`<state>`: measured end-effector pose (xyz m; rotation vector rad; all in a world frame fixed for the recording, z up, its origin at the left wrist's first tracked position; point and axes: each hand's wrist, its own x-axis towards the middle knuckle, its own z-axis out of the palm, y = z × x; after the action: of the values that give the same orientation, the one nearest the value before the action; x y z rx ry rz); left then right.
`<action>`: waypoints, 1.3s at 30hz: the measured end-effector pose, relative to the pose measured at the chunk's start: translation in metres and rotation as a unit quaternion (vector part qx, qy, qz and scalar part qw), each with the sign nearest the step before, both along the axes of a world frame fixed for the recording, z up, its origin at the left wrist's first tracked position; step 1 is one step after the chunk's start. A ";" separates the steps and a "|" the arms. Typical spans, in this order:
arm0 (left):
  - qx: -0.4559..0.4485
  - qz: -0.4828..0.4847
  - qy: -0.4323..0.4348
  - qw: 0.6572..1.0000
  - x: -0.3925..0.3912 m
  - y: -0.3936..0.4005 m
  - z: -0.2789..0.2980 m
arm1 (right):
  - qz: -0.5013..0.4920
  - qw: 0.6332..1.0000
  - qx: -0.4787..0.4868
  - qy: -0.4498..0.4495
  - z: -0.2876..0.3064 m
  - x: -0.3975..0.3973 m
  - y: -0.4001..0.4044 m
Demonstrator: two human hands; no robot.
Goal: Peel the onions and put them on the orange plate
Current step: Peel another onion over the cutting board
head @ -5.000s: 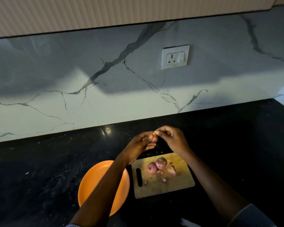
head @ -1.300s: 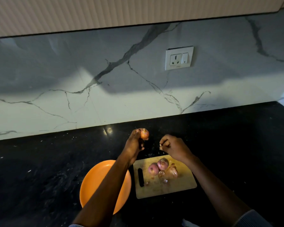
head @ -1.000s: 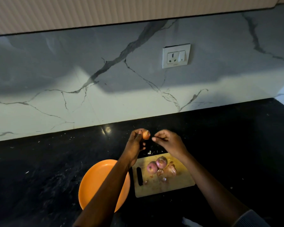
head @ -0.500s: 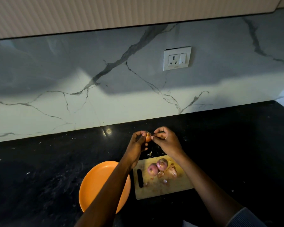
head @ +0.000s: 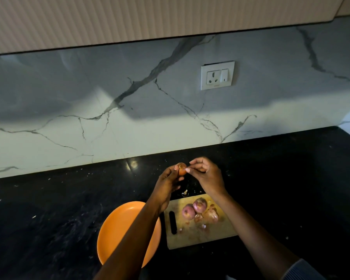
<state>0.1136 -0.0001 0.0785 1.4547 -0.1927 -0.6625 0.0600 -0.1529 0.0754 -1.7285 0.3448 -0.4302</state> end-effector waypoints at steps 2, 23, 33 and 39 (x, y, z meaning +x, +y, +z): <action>-0.003 0.003 0.012 1.000 0.000 0.001 0.000 | -0.007 1.000 -0.004 0.009 0.000 0.000 -0.003; 0.004 0.003 -0.016 1.000 0.003 -0.006 -0.002 | 0.078 0.987 -0.140 0.033 0.005 -0.002 -0.006; 0.179 -0.045 -0.312 0.932 0.028 0.004 0.022 | 0.082 0.965 -0.244 0.043 0.011 -0.002 -0.029; 0.191 -0.005 -0.344 0.919 0.023 0.003 0.020 | 0.090 0.977 -0.194 0.023 0.012 0.000 -0.028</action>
<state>0.1370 0.0028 0.0990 2.0297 -0.6445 -0.1669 0.0597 -0.1805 0.0870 -2.1334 0.1385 -0.3386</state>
